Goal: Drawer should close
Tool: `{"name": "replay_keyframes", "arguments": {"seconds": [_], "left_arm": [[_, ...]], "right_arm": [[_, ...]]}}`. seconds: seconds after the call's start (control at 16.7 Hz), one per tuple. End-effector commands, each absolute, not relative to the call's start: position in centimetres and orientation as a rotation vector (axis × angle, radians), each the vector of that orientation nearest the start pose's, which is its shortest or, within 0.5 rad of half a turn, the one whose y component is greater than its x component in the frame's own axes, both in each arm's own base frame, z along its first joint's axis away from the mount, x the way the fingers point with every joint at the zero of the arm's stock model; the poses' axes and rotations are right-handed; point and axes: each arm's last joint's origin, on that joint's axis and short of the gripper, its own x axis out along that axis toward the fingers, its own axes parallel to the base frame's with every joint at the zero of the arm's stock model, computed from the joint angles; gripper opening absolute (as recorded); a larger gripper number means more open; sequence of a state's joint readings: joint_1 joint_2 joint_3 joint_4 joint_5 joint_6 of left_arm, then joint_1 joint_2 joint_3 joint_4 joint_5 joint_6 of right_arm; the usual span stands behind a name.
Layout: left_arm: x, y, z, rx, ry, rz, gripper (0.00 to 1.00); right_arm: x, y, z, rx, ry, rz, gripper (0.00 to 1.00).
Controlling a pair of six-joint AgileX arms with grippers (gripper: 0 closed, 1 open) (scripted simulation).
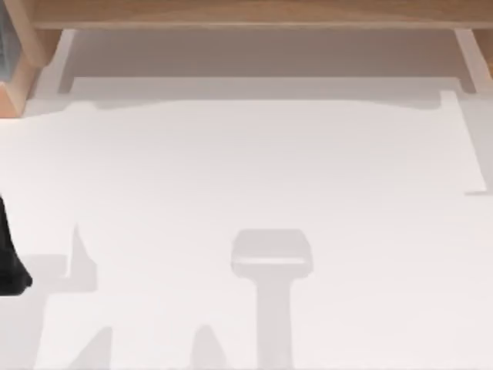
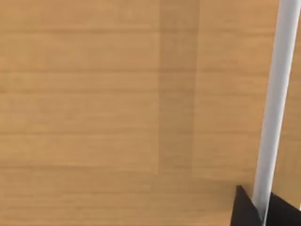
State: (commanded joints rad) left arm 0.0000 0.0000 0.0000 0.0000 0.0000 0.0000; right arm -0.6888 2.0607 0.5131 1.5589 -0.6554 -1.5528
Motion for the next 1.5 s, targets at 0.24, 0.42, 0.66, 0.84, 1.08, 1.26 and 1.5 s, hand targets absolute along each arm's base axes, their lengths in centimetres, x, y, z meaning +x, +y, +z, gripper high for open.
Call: {"name": "replay_keyframes", "arguments": {"seconds": [0.24, 0.42, 0.66, 0.84, 1.08, 1.26, 1.5], "left_arm": [[10.6, -0.1, 16.0, 0.0, 0.0, 0.0, 1.0], [10.6, -0.1, 16.0, 0.0, 0.0, 0.0, 1.0], [10.6, -0.1, 16.0, 0.0, 0.0, 0.0, 1.0], [10.6, -0.1, 16.0, 0.0, 0.0, 0.0, 1.0], [10.6, -0.1, 16.0, 0.0, 0.0, 0.0, 1.0], [10.6, -0.1, 16.0, 0.0, 0.0, 0.0, 1.0], [10.6, -0.1, 16.0, 0.0, 0.0, 0.0, 1.0]], "right_arm": [[25.3, -18.0, 8.8, -1.564, 0.018, -0.01, 0.0], [27.5, -18.3, 8.6, -1.558, 0.028, -0.012, 0.0], [30.9, -18.0, 8.8, -1.566, 0.013, -0.007, 0.0], [31.3, -18.0, 8.8, -1.566, 0.013, -0.007, 0.0], [31.4, -18.3, 8.8, -1.561, 0.025, -0.014, 0.0], [33.5, -18.6, 8.6, -1.558, 0.033, -0.016, 0.0], [36.9, -18.3, 8.9, -1.564, 0.018, -0.014, 0.0]]}}
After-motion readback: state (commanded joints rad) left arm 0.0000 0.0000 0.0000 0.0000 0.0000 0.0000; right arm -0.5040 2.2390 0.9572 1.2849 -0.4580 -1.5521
